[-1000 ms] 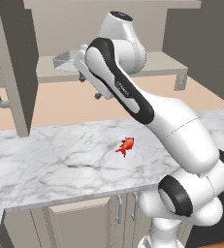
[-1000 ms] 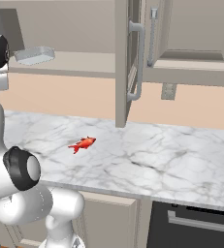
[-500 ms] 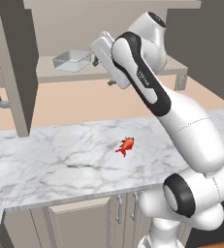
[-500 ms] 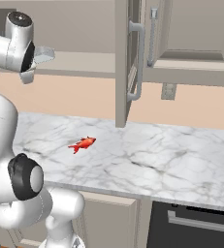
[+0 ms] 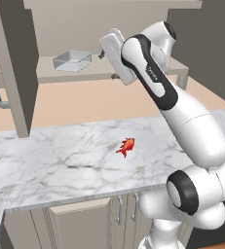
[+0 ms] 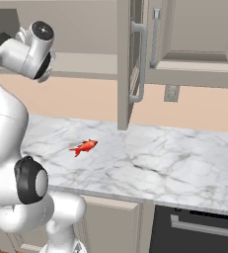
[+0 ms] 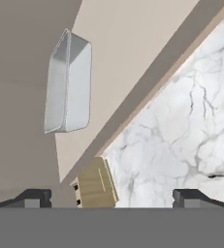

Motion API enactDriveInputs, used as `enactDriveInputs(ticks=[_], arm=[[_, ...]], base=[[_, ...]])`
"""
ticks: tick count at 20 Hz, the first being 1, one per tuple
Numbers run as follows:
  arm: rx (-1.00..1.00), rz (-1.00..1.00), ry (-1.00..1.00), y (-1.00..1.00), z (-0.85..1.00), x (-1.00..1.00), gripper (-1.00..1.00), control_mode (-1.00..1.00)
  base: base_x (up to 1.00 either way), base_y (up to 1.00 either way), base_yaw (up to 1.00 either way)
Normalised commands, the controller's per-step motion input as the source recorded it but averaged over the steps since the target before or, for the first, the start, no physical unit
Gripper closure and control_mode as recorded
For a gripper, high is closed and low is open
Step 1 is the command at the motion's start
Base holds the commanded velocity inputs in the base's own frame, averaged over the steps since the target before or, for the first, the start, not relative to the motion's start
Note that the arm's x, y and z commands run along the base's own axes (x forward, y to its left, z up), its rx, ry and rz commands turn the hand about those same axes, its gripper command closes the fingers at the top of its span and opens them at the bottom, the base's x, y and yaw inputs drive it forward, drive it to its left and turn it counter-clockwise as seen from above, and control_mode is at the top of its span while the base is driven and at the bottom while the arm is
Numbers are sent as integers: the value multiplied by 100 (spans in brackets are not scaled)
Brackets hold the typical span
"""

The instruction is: Retrieve the tupperware from the cabinet, then place the raw meat into the tupperware to avoid contamination.

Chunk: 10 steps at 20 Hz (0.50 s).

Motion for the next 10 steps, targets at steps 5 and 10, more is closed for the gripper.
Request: enactDriveInputs(ticks=[5, 10], arm=[[0, 2, 5, -3, 8, 37, -100, -100], [1, 0, 5, 0, 7, 45, -100, -100]], base=[[0, 0, 0], [0, 0, 0]])
